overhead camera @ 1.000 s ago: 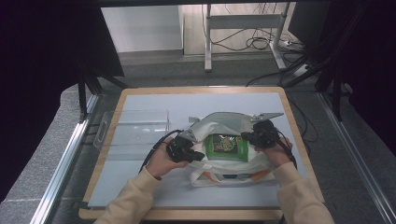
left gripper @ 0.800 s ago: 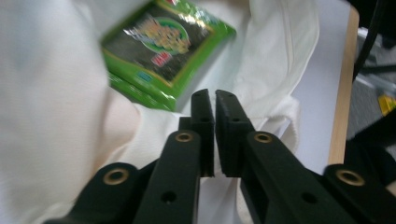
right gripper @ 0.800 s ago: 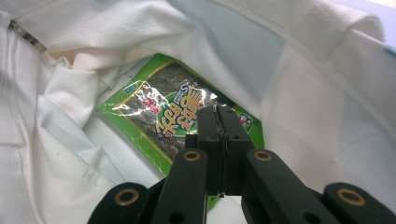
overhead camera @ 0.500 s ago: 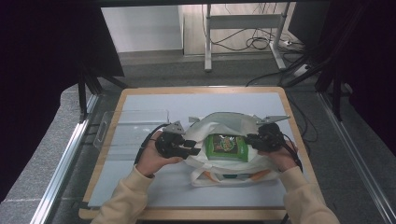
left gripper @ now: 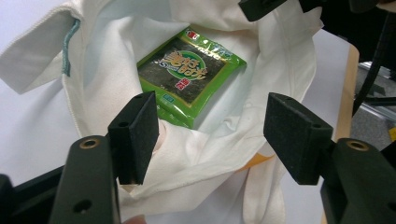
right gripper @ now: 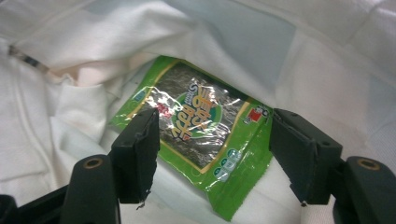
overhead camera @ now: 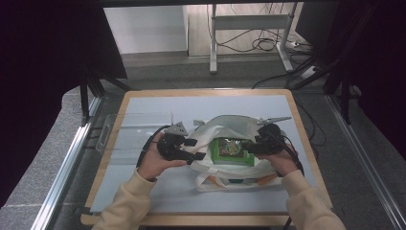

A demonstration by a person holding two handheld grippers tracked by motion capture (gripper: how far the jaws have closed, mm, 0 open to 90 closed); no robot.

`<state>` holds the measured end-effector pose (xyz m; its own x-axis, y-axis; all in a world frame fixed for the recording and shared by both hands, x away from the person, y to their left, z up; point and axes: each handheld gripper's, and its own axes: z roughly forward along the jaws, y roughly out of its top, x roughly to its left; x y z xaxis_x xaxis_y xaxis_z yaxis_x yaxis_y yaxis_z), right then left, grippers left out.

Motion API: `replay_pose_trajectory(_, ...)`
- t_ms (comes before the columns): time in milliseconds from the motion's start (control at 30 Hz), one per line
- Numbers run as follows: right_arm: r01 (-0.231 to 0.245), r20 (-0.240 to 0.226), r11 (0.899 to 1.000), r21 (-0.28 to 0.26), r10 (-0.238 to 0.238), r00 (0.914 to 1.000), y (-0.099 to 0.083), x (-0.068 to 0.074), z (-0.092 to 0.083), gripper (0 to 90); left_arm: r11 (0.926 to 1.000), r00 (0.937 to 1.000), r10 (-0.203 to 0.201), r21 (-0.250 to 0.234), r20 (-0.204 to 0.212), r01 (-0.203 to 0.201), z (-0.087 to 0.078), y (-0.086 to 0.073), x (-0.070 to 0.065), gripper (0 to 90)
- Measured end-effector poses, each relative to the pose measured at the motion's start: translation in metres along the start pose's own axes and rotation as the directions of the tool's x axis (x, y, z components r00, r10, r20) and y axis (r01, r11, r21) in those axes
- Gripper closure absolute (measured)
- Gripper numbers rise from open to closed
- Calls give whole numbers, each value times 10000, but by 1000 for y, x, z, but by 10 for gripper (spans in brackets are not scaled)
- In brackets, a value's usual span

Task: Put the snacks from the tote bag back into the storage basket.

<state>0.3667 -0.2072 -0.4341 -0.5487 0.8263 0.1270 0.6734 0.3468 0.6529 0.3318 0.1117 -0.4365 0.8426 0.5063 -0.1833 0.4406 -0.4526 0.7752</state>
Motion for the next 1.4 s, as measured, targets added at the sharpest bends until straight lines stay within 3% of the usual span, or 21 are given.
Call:
replay_pose_trajectory(267, -859, 376, 9937, 722, 833, 9958, 7, -1, 14, 336, 9999, 9999, 142, 38, -47, -141, -2, 0, -3, 337)
replay_pose_trajectory(567, -1288, 940, 9757, 1771, 1135, 9891, 19, 1, 39, 324, 9993, 9994, 359, 68, 20, -359, 1, 1, -7, 328)
replay_pose_trajectory(667, -1447, 1026, 9681, 2044, 1258, 9867, 20, 2, 48, 324, 9981, 9984, 574, 204, 1, -574, -1, 1, -6, 327)
replay_pose_trajectory(833, -1736, 1333, 9508, 2567, 1431, 9807, 17, -2, 63, 334, 9989, 9989, 467, 49, -7, -467, -2, 1, -8, 325)
replay_pose_trajectory(1167, -2101, 1806, 9271, 3104, 1595, 9705, 7, -8, 76, 312, 9986, 9986, 526, 83, -36, -525, -2, 1, -9, 323)
replay_pose_trajectory(1200, -2217, 1864, 9209, 3206, 1681, 9680, 7, -9, 77, 290, 9985, 9986, 532, 89, -39, -532, -2, 1, -9, 323)
replay_pose_trajectory(1400, -2545, 1733, 9074, 3345, 2063, 9630, 5, -14, 82, 264, 9985, 9985, 545, 84, -62, -544, -2, 1, -9, 322)
